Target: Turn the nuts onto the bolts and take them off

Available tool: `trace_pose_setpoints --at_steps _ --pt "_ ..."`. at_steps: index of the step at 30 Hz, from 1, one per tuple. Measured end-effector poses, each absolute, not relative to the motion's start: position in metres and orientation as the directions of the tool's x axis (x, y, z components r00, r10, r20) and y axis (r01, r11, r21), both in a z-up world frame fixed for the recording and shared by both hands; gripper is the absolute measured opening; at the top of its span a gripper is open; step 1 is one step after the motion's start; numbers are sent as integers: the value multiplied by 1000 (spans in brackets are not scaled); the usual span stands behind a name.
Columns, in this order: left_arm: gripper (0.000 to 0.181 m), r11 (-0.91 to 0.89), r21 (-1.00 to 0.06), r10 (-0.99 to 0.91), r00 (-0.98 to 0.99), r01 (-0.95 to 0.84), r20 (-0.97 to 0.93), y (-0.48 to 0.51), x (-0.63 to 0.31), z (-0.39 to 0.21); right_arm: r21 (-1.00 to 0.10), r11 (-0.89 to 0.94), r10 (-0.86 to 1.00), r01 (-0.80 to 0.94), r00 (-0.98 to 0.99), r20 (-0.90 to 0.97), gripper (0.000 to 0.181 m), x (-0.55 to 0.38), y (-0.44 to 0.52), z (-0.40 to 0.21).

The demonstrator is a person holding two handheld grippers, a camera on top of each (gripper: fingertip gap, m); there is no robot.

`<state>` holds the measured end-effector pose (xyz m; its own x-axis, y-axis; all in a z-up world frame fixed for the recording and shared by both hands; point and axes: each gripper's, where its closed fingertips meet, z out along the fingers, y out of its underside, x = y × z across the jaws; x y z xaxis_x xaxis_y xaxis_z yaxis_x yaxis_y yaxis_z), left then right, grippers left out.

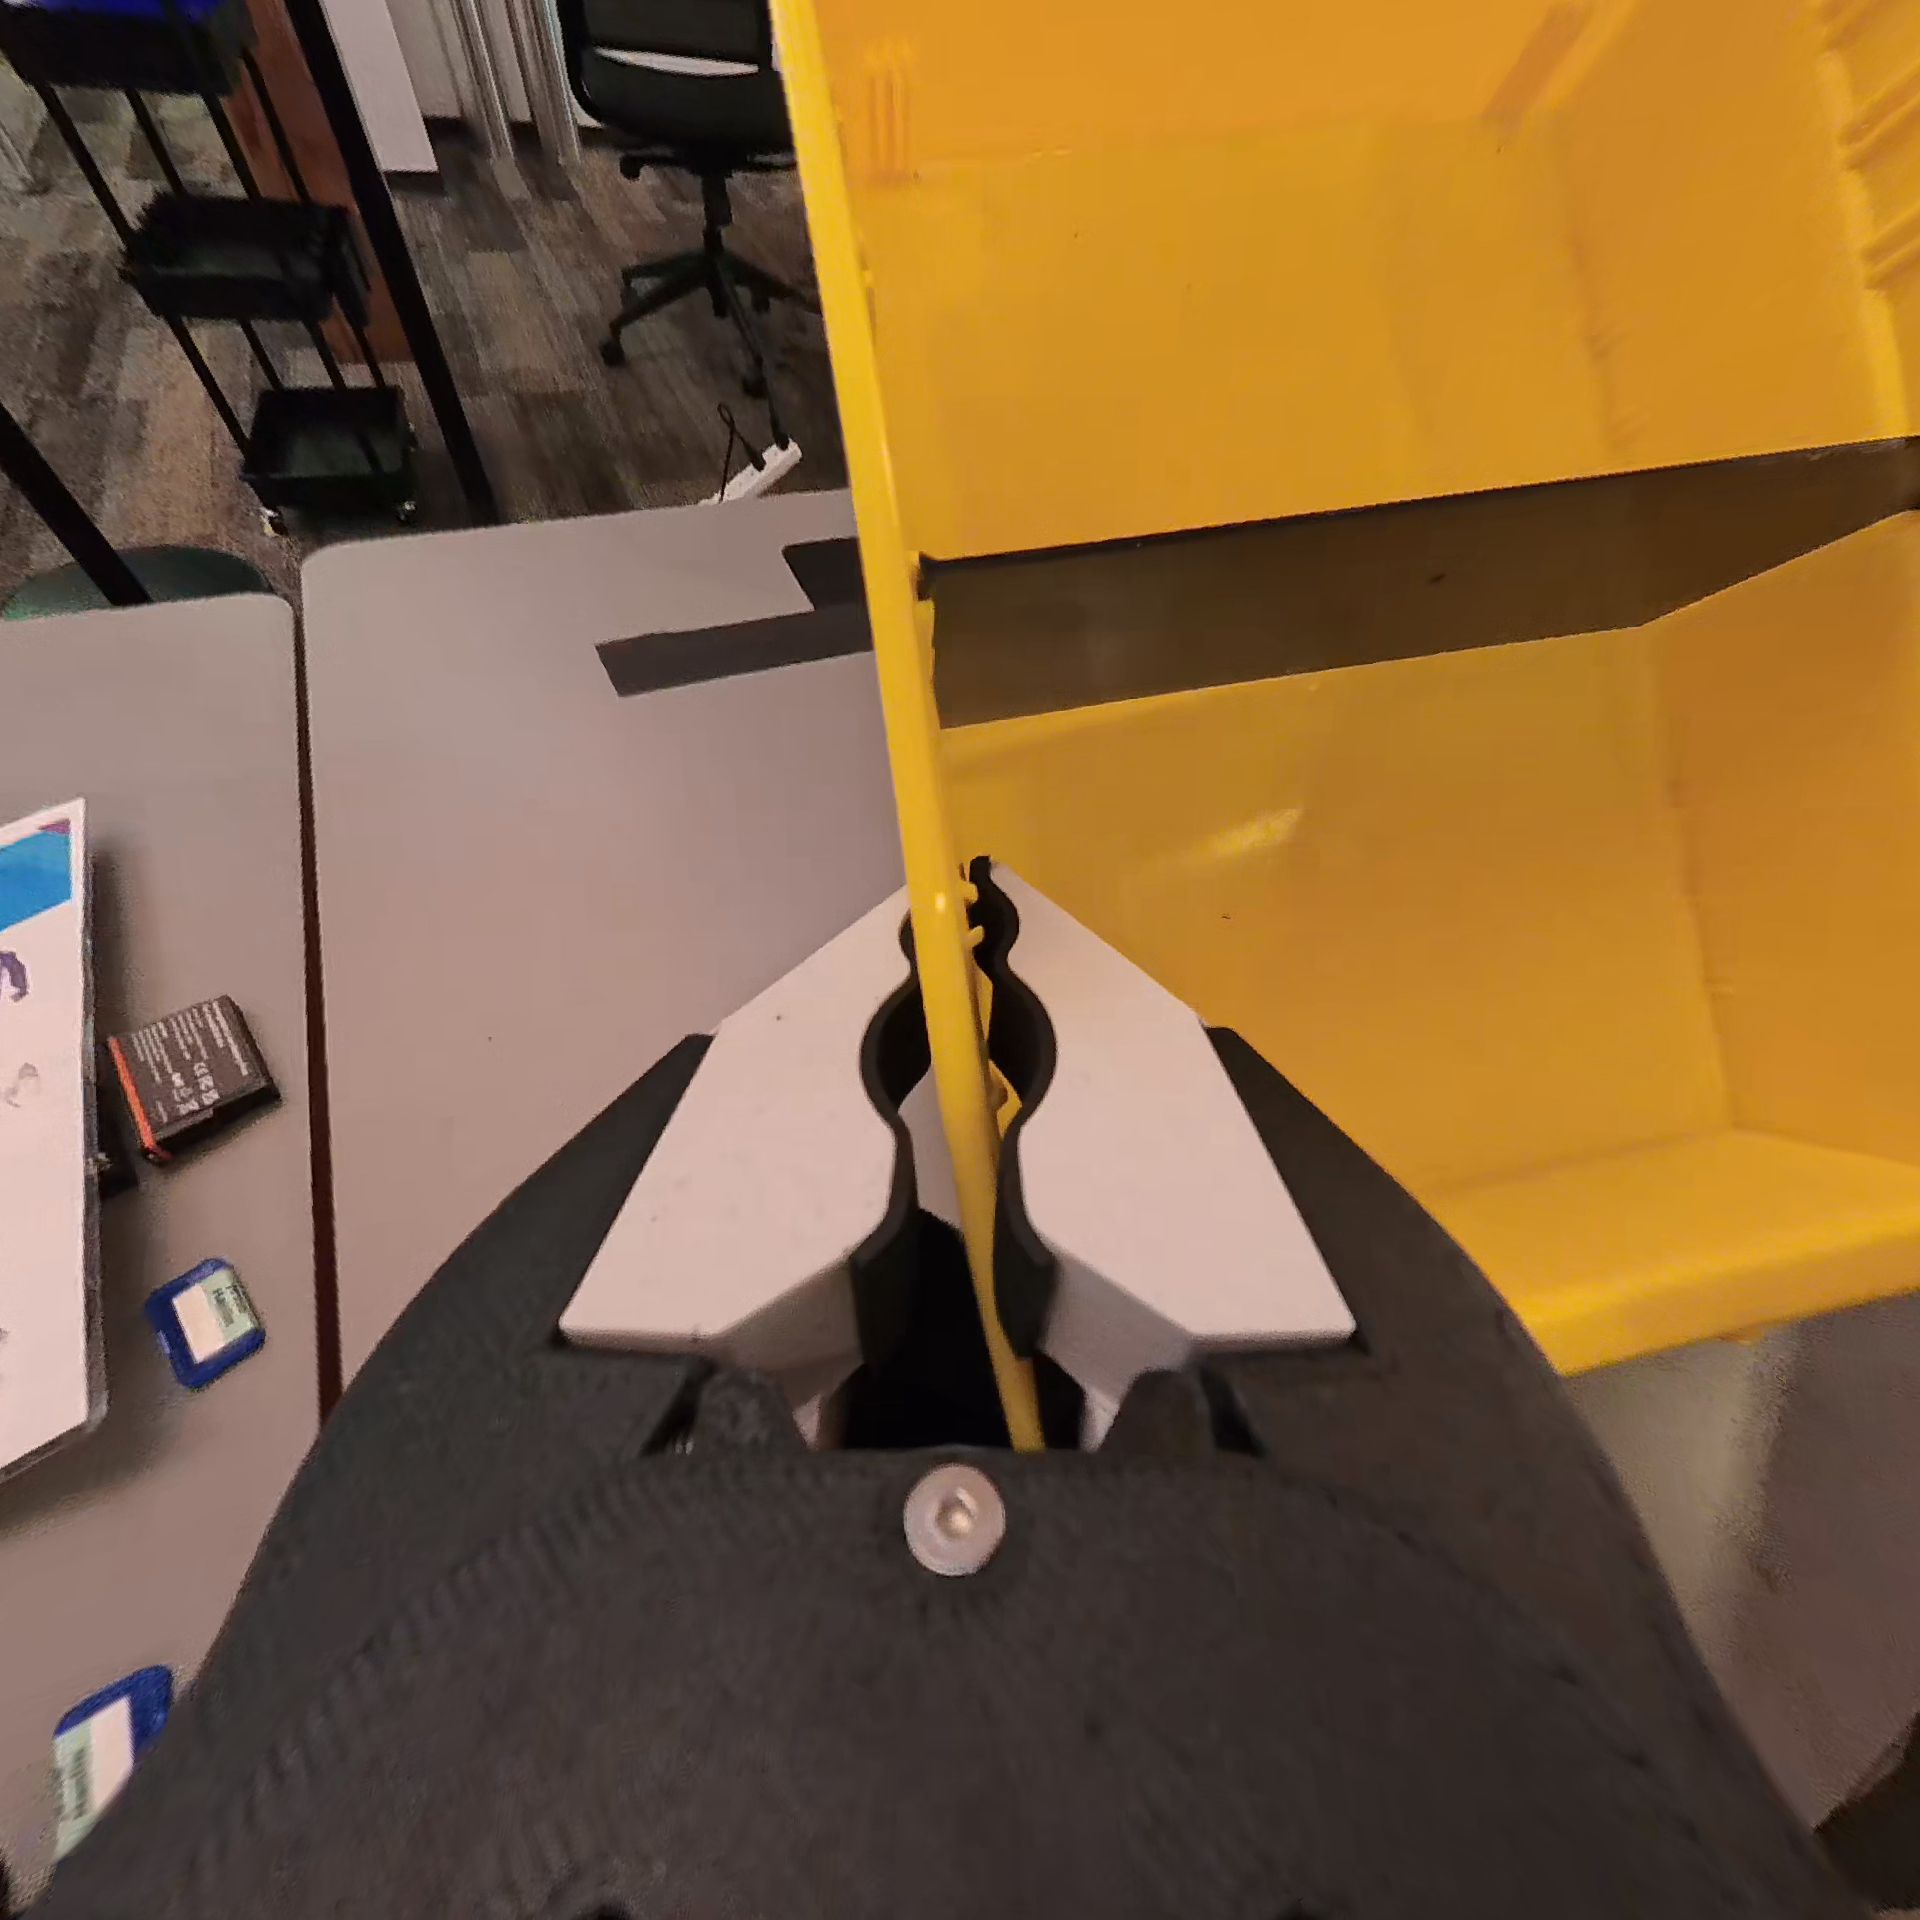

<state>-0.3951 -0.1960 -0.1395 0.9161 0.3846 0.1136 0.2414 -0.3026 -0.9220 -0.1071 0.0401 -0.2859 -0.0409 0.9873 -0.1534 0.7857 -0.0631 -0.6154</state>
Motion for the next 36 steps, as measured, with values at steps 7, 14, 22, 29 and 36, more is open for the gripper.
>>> trace_pose_setpoints --at_steps 7,14,22,29,36 --pt "2 -278 -935 375 921 220 105 -198 -390 -117 -632 -49 980 774 -85 -181 137 -156 -2 -286" --pt "2 -239 -946 394 912 219 111 -207 -392 -100 -647 -47 965 761 -131 -225 145 -201 -42 -286" --pt "2 -214 -956 390 915 198 102 -211 -385 -79 -669 -129 884 732 -221 -412 155 -224 -82 -267" --pt "2 -255 -955 321 945 152 65 -173 -354 -74 -765 -269 886 586 -161 -435 148 -178 -13 -215" --pt "2 -388 -918 171 985 80 13 -87 -275 -93 -885 -441 870 149 -169 -462 131 -98 44 -107"
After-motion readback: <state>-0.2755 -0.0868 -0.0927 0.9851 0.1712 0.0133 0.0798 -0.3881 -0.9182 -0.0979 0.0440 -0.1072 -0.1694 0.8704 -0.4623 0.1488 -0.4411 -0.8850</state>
